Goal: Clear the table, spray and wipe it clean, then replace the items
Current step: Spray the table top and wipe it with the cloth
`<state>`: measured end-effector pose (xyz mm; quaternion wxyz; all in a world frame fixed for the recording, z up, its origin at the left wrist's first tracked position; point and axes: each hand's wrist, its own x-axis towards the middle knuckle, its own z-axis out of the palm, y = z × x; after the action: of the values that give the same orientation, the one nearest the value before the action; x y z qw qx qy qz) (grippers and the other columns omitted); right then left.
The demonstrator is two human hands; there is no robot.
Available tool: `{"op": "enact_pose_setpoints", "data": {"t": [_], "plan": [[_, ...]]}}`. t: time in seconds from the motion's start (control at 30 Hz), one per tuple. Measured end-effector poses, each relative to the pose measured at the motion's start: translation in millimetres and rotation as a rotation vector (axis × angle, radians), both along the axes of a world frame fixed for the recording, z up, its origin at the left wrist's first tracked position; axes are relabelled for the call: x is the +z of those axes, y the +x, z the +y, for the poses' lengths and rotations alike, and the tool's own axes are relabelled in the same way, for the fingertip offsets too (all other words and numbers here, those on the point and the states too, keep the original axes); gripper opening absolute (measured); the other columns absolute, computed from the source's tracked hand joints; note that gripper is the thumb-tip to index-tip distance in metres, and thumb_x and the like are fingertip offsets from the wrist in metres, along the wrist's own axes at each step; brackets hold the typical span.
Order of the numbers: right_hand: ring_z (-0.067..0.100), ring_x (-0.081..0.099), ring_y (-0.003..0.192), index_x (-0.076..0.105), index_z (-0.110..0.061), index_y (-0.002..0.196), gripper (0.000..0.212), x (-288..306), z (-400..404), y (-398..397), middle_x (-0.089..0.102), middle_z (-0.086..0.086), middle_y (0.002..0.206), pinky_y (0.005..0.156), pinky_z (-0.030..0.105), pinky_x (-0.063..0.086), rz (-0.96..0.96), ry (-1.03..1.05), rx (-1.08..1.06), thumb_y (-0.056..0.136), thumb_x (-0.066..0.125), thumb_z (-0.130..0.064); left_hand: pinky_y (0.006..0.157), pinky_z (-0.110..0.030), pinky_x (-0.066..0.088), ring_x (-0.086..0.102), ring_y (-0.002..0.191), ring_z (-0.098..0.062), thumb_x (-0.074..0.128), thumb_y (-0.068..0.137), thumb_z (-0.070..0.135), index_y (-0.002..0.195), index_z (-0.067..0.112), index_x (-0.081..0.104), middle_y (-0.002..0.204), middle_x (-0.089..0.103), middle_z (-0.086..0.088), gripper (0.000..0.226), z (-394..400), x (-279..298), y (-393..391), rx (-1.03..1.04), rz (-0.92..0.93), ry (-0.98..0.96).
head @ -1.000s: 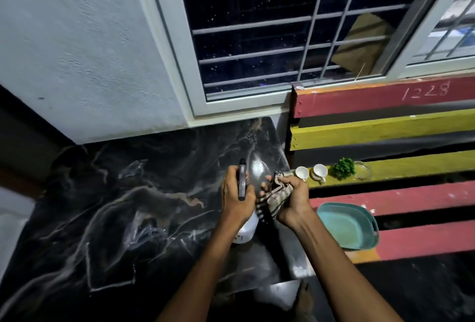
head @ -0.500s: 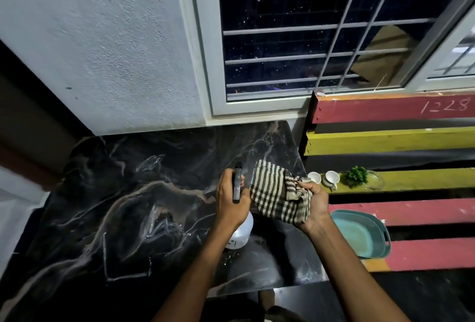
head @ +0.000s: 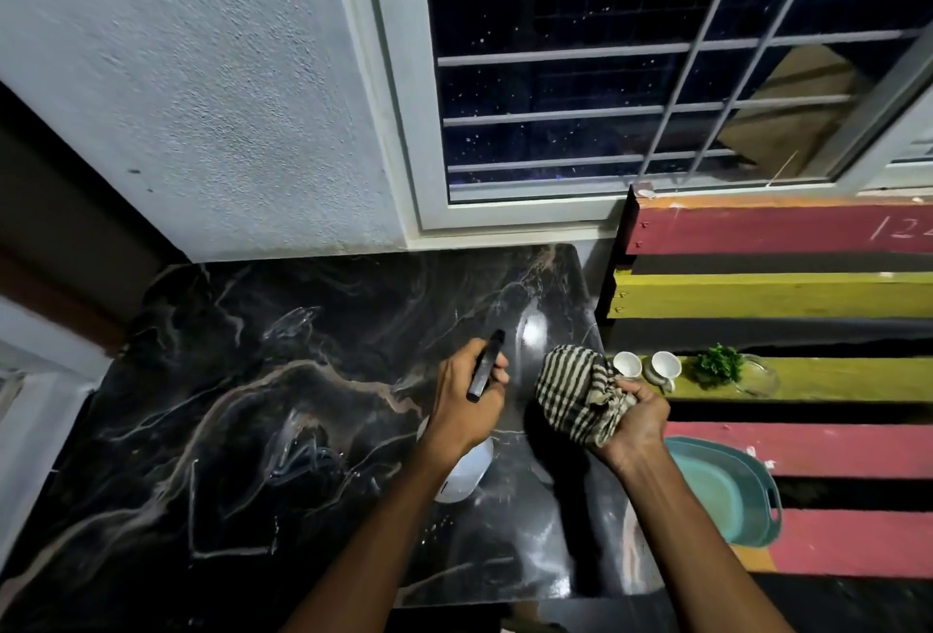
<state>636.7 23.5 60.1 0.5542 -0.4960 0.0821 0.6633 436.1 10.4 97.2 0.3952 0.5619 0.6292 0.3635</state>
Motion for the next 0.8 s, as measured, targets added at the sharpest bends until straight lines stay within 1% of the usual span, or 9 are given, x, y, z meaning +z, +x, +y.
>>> {"op": "enact_pose_setpoints", "data": {"t": [0.07, 0.13, 0.2, 0.37, 0.47, 0.53, 0.63, 0.7, 0.8], "plan": [[0.036, 0.063, 0.095, 0.068, -0.007, 0.093, 0.038, -3.7, 7.1, 12.7, 0.069, 0.018, 0.101, 0.112, 0.051, 0.042, -0.006, -0.013, -0.022, 0.063, 0.049, -0.02, 0.077, -0.042, 0.059, 0.069, 0.082, -0.024, 0.054, 0.081, -0.003, 0.088, 0.01, 0.064, 0.083, 0.071, -0.006, 0.018, 7.7, -1.0, 11.3, -0.005, 0.047, -0.017], [0.034, 0.062, 0.084, 0.07, -0.01, 0.073, 0.027, -6.8, 15.0, 25.5, 0.072, 0.016, 0.084, 0.097, 0.045, 0.049, -0.016, -0.019, -0.046, 0.062, 0.048, -0.02, 0.074, -0.04, 0.058, 0.069, 0.08, -0.027, 0.054, 0.082, -0.002, 0.085, 0.009, 0.064, 0.084, 0.071, -0.01, 0.015, 15.2, -3.1, 22.2, 0.0, 0.102, -0.051], [0.034, 0.062, 0.082, 0.067, -0.012, 0.074, 0.024, -11.5, 22.3, 36.0, 0.071, 0.015, 0.084, 0.088, 0.041, 0.049, -0.016, -0.019, -0.053, 0.061, 0.048, -0.019, 0.072, -0.04, 0.057, 0.068, 0.078, -0.03, 0.053, 0.083, -0.004, 0.082, 0.007, 0.064, 0.082, 0.07, -0.013, 0.015, 19.8, -7.9, 29.9, 0.006, 0.143, -0.088], [0.031, 0.064, 0.078, 0.07, -0.016, 0.055, 0.022, -17.0, 36.4, 46.7, 0.074, 0.01, 0.074, 0.093, 0.04, 0.048, -0.033, -0.027, -0.023, 0.06, 0.049, -0.019, 0.058, -0.032, 0.044, 0.055, 0.057, -0.023, 0.053, 0.081, -0.005, 0.066, 0.005, 0.061, 0.06, 0.055, -0.002, 0.019, 23.1, -20.1, 36.9, 0.055, 0.158, -0.168], [0.029, 0.061, 0.077, 0.063, -0.017, 0.038, 0.026, -18.8, 41.7, 47.0, 0.073, 0.006, 0.063, 0.092, 0.038, 0.047, -0.035, -0.035, -0.035, 0.059, 0.048, -0.017, 0.057, -0.04, 0.043, 0.053, 0.055, -0.031, 0.055, 0.083, 0.001, 0.057, 0.007, 0.052, 0.055, 0.052, -0.01, 0.027, 25.5, -25.9, 34.9, 0.091, 0.188, -0.213], [0.029, 0.06, 0.078, 0.064, -0.017, 0.039, 0.025, -22.0, 43.0, 47.7, 0.073, 0.006, 0.064, 0.097, 0.042, 0.046, -0.035, -0.05, -0.025, 0.058, 0.047, -0.017, 0.062, -0.051, 0.056, 0.065, 0.065, -0.043, 0.053, 0.077, 0.007, 0.065, 0.002, 0.061, 0.066, 0.064, -0.024, 0.016, 26.6, -26.8, 32.9, 0.095, 0.118, -0.26], [0.031, 0.061, 0.087, 0.062, -0.018, 0.062, 0.016, -27.5, 42.0, 48.4, 0.071, 0.011, 0.085, 0.105, 0.046, 0.044, -0.035, -0.074, -0.011, 0.057, 0.047, -0.017, 0.073, -0.051, 0.064, 0.073, 0.08, -0.036, 0.048, 0.067, 0.013, 0.069, 0.015, 0.066, 0.079, 0.074, -0.017, 0.018, 25.6, -27.0, 32.6, 0.113, 0.075, -0.274], [0.031, 0.059, 0.099, 0.055, -0.018, 0.072, 0.017, -30.5, 39.9, 48.6, 0.067, 0.013, 0.098, 0.111, 0.05, 0.041, -0.046, -0.097, -0.003, 0.057, 0.047, -0.017, 0.075, -0.051, 0.064, 0.073, 0.081, -0.034, 0.047, 0.067, 0.013, 0.07, 0.014, 0.065, 0.08, 0.074, -0.016, 0.019, 25.6, -28.9, 30.3, 0.114, 0.064, -0.278], [0.031, 0.062, 0.087, 0.057, -0.018, 0.058, 0.009, -34.0, 36.7, 46.7, 0.071, 0.01, 0.078, 0.095, 0.044, 0.049, -0.06, -0.097, -0.029, 0.057, 0.048, -0.015, 0.066, -0.059, 0.061, 0.068, 0.067, -0.041, 0.045, 0.07, 0.016, 0.075, -0.006, 0.06, 0.072, 0.065, -0.03, 0.027, 27.7, -33.4, 25.0, 0.117, 0.077, -0.321]]}}
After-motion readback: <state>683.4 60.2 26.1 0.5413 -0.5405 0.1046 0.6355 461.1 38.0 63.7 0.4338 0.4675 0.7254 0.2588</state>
